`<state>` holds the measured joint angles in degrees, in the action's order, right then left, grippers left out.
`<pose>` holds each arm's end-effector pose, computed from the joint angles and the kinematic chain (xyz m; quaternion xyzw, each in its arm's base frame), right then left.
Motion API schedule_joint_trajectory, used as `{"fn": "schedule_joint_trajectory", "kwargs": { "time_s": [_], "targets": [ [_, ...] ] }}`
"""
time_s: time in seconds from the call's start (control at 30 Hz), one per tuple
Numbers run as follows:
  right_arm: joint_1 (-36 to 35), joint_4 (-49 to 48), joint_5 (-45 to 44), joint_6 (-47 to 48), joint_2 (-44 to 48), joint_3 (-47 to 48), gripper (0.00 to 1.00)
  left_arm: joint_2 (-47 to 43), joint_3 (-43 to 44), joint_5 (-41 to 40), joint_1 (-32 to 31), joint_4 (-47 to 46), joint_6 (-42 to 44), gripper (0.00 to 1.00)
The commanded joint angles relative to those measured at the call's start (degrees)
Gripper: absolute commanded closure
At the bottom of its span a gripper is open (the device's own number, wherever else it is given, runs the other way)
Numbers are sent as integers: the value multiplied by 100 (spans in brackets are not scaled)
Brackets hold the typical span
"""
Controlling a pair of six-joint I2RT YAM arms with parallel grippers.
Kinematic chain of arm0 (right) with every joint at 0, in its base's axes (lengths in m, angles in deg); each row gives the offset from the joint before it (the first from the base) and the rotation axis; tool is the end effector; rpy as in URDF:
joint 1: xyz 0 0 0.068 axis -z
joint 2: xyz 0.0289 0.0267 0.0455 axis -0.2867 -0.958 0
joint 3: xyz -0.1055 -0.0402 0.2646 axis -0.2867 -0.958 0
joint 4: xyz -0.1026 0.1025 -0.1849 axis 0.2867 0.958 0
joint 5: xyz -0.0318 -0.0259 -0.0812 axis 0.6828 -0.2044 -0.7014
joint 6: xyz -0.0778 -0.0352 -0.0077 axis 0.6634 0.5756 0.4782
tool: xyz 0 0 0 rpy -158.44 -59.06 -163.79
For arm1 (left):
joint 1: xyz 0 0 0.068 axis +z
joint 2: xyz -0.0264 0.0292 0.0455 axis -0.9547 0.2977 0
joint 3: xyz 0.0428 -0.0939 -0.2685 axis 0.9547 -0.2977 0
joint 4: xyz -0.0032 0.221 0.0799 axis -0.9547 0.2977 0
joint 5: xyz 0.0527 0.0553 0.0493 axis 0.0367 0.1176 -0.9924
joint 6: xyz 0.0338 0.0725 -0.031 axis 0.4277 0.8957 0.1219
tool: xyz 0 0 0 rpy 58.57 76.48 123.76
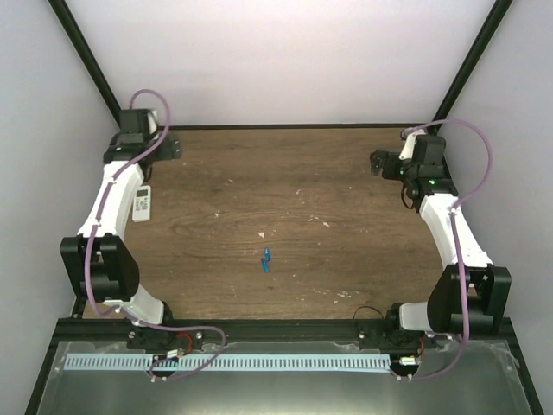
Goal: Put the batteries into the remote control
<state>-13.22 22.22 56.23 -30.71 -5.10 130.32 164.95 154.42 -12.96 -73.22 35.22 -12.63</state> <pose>0.3060 -0.0074 0.3095 0.0371 0.8703 0.0751 0.4854 0.3623 0.0030 0.3396 -0.0300 0.9003 0.0281 0.4334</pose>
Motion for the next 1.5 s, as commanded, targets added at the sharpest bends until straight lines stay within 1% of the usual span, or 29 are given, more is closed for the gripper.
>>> {"fn": "schedule_joint_trajectory", "kwargs": {
  "time_s": [0.0, 0.1, 0.23, 0.37, 0.47, 0.63, 0.77, 0.9, 1.17, 1.47],
  "targets": [
    [-317, 115, 187, -131, -115, 390, 0, -143, -547, 293, 833, -66, -190, 0],
    [-447, 86, 195, -164, -176, 397, 0, -88, -797, 194, 1157, 22, -93, 0],
    [-493, 79, 217, -165, -310, 407, 0, 93, -969, -265, 1204, 250, 201, 0],
    [-502, 199, 207, -112, -471, 528, 0, 334, -1197, -665, 1233, 322, 274, 0],
    [-496, 249, 207, -75, -538, 591, 0, 567, -1305, -621, 1343, 269, 249, 0],
    [-502, 269, 223, -78, -543, 630, 0, 1267, -960, -661, 1425, 481, 205, 0],
    [-502, 311, 179, -64, -517, 636, 0, 1554, -784, -682, 1439, 413, 241, 0],
    [-502, 373, 118, -81, -450, 597, 0, 1843, -594, -506, 1602, 428, 259, 0],
    [-502, 457, -98, -82, -413, 511, 0, 2203, -408, -255, 1886, 346, 266, 0],
    [-502, 537, -216, -118, -465, 613, 0, 2446, -263, 176, 1916, 212, 346, 0]
  ]
}}
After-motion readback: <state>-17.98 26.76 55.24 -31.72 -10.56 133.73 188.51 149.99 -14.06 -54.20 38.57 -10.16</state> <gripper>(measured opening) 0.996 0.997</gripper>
